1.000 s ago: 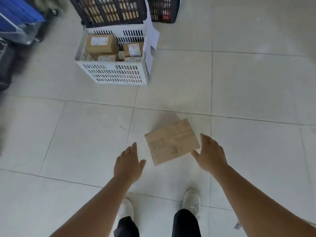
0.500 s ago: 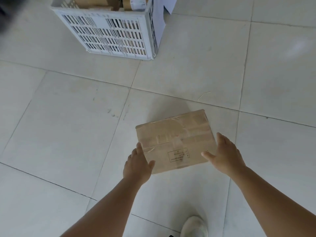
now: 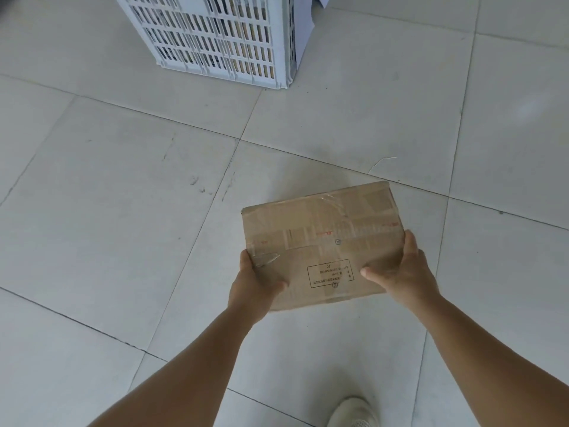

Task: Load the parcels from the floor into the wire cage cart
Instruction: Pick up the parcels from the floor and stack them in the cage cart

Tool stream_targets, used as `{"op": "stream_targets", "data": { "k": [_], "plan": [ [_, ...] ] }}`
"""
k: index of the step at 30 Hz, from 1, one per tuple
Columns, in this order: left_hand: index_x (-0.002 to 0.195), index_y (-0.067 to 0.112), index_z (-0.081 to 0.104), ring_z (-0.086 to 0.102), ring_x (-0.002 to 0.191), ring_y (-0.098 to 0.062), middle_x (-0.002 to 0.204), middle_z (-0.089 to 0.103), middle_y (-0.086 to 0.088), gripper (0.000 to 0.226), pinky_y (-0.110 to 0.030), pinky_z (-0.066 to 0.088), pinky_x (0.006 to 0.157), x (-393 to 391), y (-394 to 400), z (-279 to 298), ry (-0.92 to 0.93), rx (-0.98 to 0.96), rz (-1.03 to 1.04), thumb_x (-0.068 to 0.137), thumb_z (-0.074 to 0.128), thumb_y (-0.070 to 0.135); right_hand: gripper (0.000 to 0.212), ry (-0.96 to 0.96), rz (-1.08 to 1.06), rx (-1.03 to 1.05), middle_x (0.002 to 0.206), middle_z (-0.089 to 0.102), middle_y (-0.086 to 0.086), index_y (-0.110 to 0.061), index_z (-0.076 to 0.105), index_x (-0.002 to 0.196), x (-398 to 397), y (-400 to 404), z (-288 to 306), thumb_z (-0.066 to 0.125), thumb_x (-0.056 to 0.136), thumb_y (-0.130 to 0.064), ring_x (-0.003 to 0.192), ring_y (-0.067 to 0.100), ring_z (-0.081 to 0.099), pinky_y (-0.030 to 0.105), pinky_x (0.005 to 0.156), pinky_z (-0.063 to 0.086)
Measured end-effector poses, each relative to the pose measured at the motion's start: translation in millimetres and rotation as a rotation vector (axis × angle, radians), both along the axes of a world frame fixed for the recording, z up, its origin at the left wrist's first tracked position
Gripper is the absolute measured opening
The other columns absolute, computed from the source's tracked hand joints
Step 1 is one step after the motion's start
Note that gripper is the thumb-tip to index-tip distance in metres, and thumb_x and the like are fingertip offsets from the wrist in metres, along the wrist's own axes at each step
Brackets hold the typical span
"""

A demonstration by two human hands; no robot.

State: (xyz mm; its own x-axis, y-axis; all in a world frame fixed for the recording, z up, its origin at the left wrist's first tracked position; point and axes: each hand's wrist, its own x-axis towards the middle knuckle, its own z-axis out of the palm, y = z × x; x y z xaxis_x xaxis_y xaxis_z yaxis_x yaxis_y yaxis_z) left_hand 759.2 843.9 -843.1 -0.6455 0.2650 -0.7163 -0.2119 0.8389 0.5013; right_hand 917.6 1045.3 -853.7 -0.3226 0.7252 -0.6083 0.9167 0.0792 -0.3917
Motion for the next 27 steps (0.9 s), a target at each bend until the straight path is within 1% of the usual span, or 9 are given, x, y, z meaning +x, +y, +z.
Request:
{"op": "stream_targets", "data": {
  "k": [4, 6, 9, 12, 15, 17, 21, 24, 27],
  "plan": [
    [0.118, 0.036, 0.034, 0.059, 0.081, -0.014, 0.1, 0.059, 0.012, 0.058, -0.029, 0.051, 0.056, -8, -23, 58, 0.025, 0.04, 0.056, 0.076, 0.069, 0.018, 0.111, 0.049, 0.018, 0.02, 0.136, 0.039, 0.004, -0.029, 0.01, 0.15, -9, -17, 55, 0.082, 0.067, -0.045, 0.119, 0.028, 0.049, 0.042, 0.086, 0.048],
    [0.118, 0.036, 0.035, 0.059, 0.08, -0.014, 0.097, 0.059, 0.014, 0.057, -0.029, 0.049, 0.055, -14, -37, 97, 0.048, 0.067, 0.089, 0.076, 0.069, 0.017, 0.108, 0.086, 0.028, 0.021, 0.133, 0.041, 0.003, -0.03, 0.013, 0.149, -18, -27, 90, 0.082, 0.067, -0.044, 0.115, 0.026, 0.05, 0.039, 0.08, 0.048],
    [0.12, 0.036, 0.035, 0.059, 0.08, -0.014, 0.096, 0.059, 0.014, 0.059, -0.026, 0.045, 0.054, -26, -60, 164, 0.098, 0.109, 0.136, 0.077, 0.069, 0.016, 0.104, 0.15, 0.042, 0.027, 0.131, 0.043, 0.001, -0.031, 0.019, 0.145, -36, -46, 154, 0.082, 0.064, -0.045, 0.11, 0.022, 0.051, 0.043, 0.082, 0.052],
    [0.117, 0.036, 0.035, 0.06, 0.078, -0.015, 0.096, 0.06, 0.014, 0.056, -0.025, 0.043, 0.051, -38, -85, 234, 0.159, 0.143, 0.181, 0.077, 0.068, 0.015, 0.104, 0.19, 0.068, 0.023, 0.131, 0.044, 0.002, -0.031, 0.022, 0.143, -60, -66, 225, 0.08, 0.059, -0.048, 0.113, 0.025, 0.053, 0.05, 0.087, 0.053],
    [0.111, 0.039, 0.034, 0.06, 0.076, -0.013, 0.095, 0.06, 0.015, 0.053, -0.025, 0.043, 0.051, -48, -112, 302, 0.231, 0.19, 0.235, 0.078, 0.067, 0.013, 0.108, 0.254, 0.103, 0.03, 0.128, 0.048, 0.001, -0.03, 0.025, 0.14, -83, -86, 290, 0.075, 0.049, -0.058, 0.113, 0.026, 0.055, 0.05, 0.084, 0.056],
    [0.11, 0.043, 0.031, 0.059, 0.079, -0.012, 0.097, 0.059, 0.015, 0.056, -0.026, 0.046, 0.055, -54, -131, 342, 0.261, 0.217, 0.274, 0.079, 0.067, 0.013, 0.106, 0.276, 0.142, 0.041, 0.127, 0.046, 0.002, -0.03, 0.026, 0.14, -99, -100, 331, 0.075, 0.051, -0.056, 0.112, 0.026, 0.053, 0.05, 0.085, 0.055],
    [0.123, 0.04, 0.034, 0.061, 0.088, -0.018, 0.101, 0.059, 0.013, 0.062, -0.036, 0.055, 0.069, -66, -168, 412, 0.329, 0.27, 0.384, 0.079, 0.068, 0.014, 0.109, 0.324, 0.234, 0.068, 0.134, 0.041, 0.004, -0.034, 0.019, 0.146, -132, -125, 407, 0.079, 0.057, -0.053, 0.119, 0.03, 0.049, 0.051, 0.094, 0.05],
    [0.136, 0.04, 0.027, 0.059, 0.088, -0.015, 0.1, 0.055, 0.017, 0.074, -0.033, 0.052, 0.067, -76, -192, 462, 0.376, 0.287, 0.473, 0.081, 0.069, 0.013, 0.112, 0.358, 0.314, 0.08, 0.141, 0.036, 0.005, -0.034, 0.01, 0.151, -159, -143, 459, 0.08, 0.065, -0.049, 0.126, 0.033, 0.044, 0.05, 0.1, 0.045],
    [0.141, 0.041, 0.024, 0.057, 0.093, -0.018, 0.099, 0.052, 0.02, 0.08, -0.034, 0.052, 0.074, -82, -216, 509, 0.432, 0.305, 0.555, 0.082, 0.069, 0.013, 0.11, 0.42, 0.388, 0.088, 0.14, 0.037, 0.004, -0.035, 0.011, 0.151, -184, -163, 505, 0.08, 0.065, -0.049, 0.124, 0.033, 0.045, 0.051, 0.098, 0.047]
  ]
}}
